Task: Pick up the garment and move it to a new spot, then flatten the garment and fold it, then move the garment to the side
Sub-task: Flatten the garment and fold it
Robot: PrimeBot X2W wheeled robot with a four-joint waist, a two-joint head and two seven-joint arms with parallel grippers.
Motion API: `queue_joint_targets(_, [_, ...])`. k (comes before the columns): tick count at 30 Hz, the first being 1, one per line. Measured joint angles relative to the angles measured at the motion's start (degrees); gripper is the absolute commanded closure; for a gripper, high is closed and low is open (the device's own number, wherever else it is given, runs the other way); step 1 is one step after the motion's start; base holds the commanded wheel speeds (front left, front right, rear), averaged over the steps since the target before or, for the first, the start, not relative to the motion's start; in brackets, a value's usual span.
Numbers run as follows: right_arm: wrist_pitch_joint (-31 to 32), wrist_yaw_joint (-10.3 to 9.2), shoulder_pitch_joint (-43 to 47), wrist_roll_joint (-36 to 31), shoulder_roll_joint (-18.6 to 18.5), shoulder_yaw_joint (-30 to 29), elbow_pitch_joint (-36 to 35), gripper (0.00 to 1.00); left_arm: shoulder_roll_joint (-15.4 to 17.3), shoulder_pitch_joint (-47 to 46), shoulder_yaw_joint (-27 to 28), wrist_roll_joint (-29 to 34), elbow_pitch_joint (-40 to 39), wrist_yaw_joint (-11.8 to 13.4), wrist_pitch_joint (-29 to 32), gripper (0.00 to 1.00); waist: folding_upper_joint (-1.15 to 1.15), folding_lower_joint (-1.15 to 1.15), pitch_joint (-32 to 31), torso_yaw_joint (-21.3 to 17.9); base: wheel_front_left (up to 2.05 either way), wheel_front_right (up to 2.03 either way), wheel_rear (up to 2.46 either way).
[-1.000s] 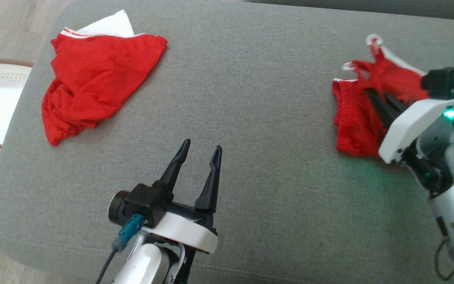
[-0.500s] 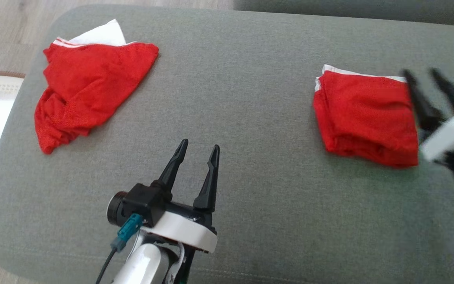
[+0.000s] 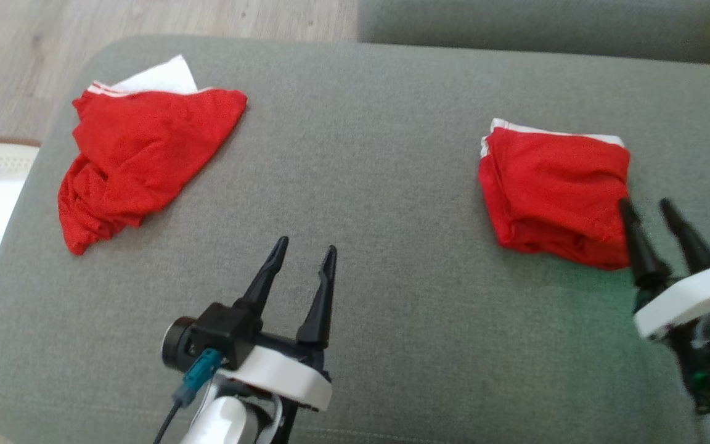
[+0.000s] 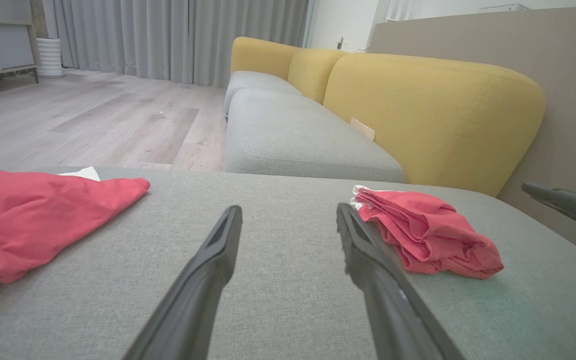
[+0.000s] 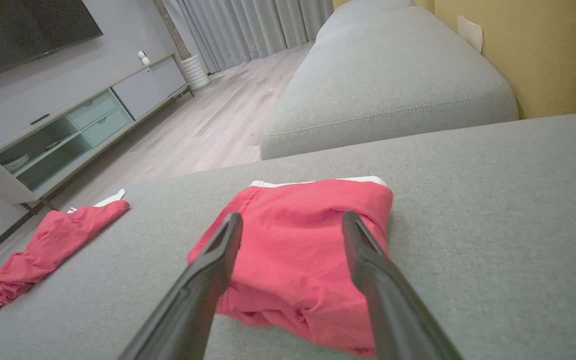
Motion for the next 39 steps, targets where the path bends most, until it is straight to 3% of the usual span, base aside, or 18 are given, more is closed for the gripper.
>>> queue_joint_targets(3, [-2.0, 0.0, 0.6, -0.3, 0.8, 2.7, 1.5, 0.0, 0.0, 1.3, 1.4, 0.3, 0.1, 0.0, 0.0, 0.0, 0.0, 0.0, -1.4, -0.4, 0.0, 0.0, 0.0])
queue_joint_targets(4, [-2.5, 0.0, 0.6, -0.2, 1.0, 3.6, 2.5, 0.16, 0.0, 2.1, 1.9, 0.5, 0.2, 0.0, 0.0, 0.0, 0.0, 0.0, -1.9, -0.6, 0.0, 0.0, 0.0])
queue_joint_targets(5, [-3.1, 0.0, 0.5, -0.2, 1.4, 4.7, 3.6, 0.75, 0.0, 2.9, 2.2, 0.9, 0.4, -0.1, 0.0, 0.0, 0.0, 0.0, -2.5, -0.8, 0.0, 0.0, 0.0])
queue_joint_targets(6, [-3.6, 0.0, 0.3, -0.2, 1.8, 5.9, 5.0, 1.0, 0.0, 3.8, 2.3, 1.3, 0.7, -0.5, 0.0, 0.0, 0.0, 0.0, -3.1, -1.0, 0.0, 0.0, 0.0])
queue_joint_targets(11, [-5.5, 0.0, -4.0, -0.2, 2.5, 10.5, 15.3, 1.0, 0.0, 5.9, 2.4, 2.7, 1.4, -1.6, 0.0, 0.0, 0.0, 0.0, -5.2, -0.4, 0.0, 0.0, 0.0])
queue_joint_targets(19, [-9.5, 0.0, -16.2, -0.9, 2.5, 15.6, 34.1, 1.0, 0.1, 5.8, 1.9, 2.7, 1.3, -2.0, 0.0, 0.0, 0.0, 0.0, -5.4, 4.8, 0.0, 0.0, 0.0])
queue_joint_targets(25, [-11.6, 0.0, -20.1, -0.4, 4.3, 19.7, 46.2, 1.0, 0.1, 5.8, 1.5, 2.6, 1.3, -2.0, 0.0, 0.0, 0.0, 0.0, -4.6, 8.2, 0.0, 0.0, 0.0])
queue_joint_targets(30, [-13.7, 0.0, -19.8, 3.9, 8.5, 25.6, 48.4, 1.0, 0.1, 5.8, 1.4, 2.6, 1.3, -1.9, 0.0, 0.0, 0.0, 0.0, -4.5, 8.8, 0.0, 0.0, 0.0])
queue_joint_targets(35, [-19.7, 0.0, -18.5, 7.8, 8.8, 31.0, 45.9, 1.0, 0.1, 5.9, 1.9, 2.6, 1.3, -1.4, 0.0, 0.0, 0.0, 0.0, -5.3, 7.3, 0.0, 0.0, 0.0])
queue_joint_targets(36, [-20.8, 0.0, -17.9, 8.6, 8.8, 31.5, 45.2, 0.78, 0.1, 5.9, 2.1, 2.6, 1.3, -1.4, 0.0, 0.0, 0.0, 0.0, -5.5, 6.8, 0.0, 0.0, 0.0])
queue_joint_targets(37, [-21.9, 0.0, -17.3, 9.2, 8.6, 32.1, 44.6, 0.42, 0.1, 6.1, 2.4, 2.6, 1.3, -1.2, 0.0, 0.0, 0.0, 0.0, -5.7, 6.2, 0.0, 0.0, 0.0])
queue_joint_targets(38, [-22.8, 0.0, -16.5, 9.4, 8.2, 32.6, 44.0, 0.0, 0.1, 6.3, 2.9, 2.6, 1.3, -1.1, 0.0, 0.0, 0.0, 0.0, -5.9, 5.6, 0.0, 0.0, 0.0])
queue_joint_targets(39, [-23.5, 0.0, -15.7, 9.4, 7.6, 32.7, 43.5, 0.0, 0.1, 6.8, 3.5, 2.6, 1.3, -1.0, 0.0, 0.0, 0.0, 0.0, -6.1, 4.9, 0.0, 0.0, 0.0])
